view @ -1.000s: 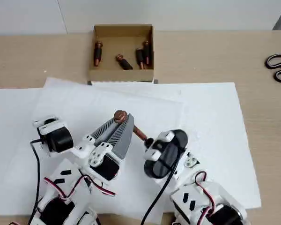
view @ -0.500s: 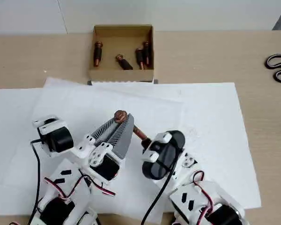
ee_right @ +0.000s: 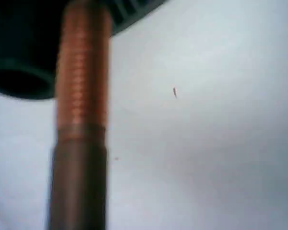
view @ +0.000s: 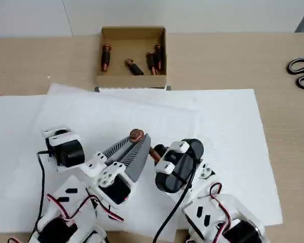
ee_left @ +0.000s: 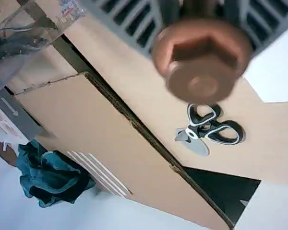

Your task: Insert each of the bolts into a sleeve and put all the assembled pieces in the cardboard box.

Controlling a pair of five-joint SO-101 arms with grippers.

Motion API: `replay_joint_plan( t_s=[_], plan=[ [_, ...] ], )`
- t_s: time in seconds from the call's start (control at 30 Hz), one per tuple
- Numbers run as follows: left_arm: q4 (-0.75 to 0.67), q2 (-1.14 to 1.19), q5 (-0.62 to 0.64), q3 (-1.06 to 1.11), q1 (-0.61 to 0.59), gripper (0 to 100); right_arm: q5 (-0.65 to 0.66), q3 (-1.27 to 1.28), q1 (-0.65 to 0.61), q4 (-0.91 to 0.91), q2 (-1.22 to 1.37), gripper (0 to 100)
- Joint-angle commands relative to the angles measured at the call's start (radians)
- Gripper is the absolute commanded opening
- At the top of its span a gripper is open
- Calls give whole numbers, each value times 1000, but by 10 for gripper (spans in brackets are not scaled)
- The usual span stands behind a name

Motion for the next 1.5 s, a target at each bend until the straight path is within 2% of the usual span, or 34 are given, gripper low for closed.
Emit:
replay_joint_plan(
  t_s=[0.0,0.27,1.0,1.27,1.47],
  plan=[
    [-43,-8,5,-41,0,6,3,-11,12,27,-7,4],
    [-184,-6,-49,-41,-41,6,0,-9,12,67,-8,4],
    [-176,-9,-54,76,-49,6,8,-15,10,-4,-8,4],
    [-95,-9,-52,84,-44,6,98,-35,10,-33,-8,4],
    [-5,-9,-52,79,52,6,146,-35,10,-96,-8,4]
  ],
)
